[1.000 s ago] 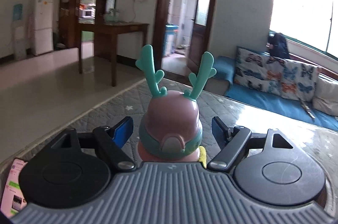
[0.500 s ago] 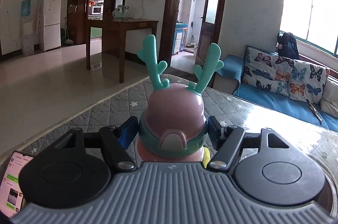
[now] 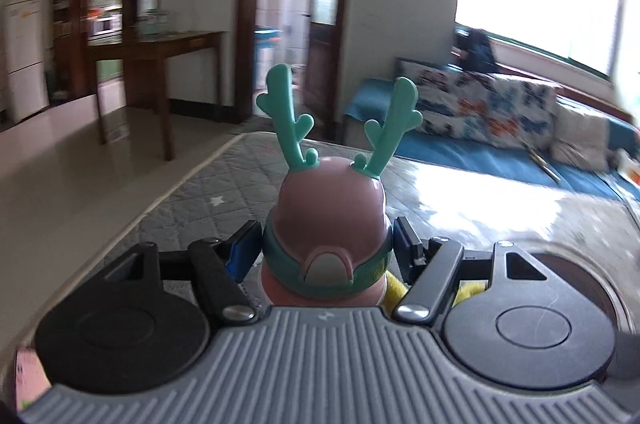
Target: Clean container
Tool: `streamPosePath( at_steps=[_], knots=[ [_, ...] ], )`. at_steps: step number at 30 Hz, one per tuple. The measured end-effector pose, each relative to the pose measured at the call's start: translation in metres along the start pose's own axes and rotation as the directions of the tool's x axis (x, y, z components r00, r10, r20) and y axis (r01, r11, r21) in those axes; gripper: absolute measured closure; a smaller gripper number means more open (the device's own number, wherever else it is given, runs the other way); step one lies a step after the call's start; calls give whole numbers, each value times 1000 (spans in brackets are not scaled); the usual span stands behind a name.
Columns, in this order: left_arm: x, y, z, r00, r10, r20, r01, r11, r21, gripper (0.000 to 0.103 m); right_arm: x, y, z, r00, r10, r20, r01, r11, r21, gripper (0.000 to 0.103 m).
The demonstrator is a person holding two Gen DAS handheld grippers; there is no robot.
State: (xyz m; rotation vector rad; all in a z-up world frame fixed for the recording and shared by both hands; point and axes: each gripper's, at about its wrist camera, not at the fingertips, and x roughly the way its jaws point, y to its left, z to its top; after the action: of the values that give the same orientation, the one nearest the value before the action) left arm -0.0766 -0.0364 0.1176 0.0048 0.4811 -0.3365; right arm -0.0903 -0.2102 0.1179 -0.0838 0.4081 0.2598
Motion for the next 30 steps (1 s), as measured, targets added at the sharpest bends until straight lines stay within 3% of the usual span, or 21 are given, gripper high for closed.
streamPosePath(
  at_steps=[5, 12, 21, 27, 30],
  knots=[
    [1, 24, 3, 990, -132, -39, 135, 988, 77, 33, 0, -15, 3, 999, 44, 4, -44, 996, 84, 78],
    [2, 45, -2, 968, -245, -62, 251, 956, 149, 33, 6, -49, 17, 990, 133, 39, -139, 954, 267, 80],
    [7, 47, -8, 959, -279, -54, 284, 938, 199, 33, 21, -84, 37, 956, 249, 155, -292, 863, 412, 80],
    [7, 48, -9, 960, -278, -45, 281, 938, 204, 33, 45, -103, 12, 950, 291, 112, -306, 803, 511, 80],
    [5, 45, -11, 961, -273, -41, 275, 936, 217, 33, 54, -107, -1, 948, 307, 89, -306, 791, 529, 80]
  ],
)
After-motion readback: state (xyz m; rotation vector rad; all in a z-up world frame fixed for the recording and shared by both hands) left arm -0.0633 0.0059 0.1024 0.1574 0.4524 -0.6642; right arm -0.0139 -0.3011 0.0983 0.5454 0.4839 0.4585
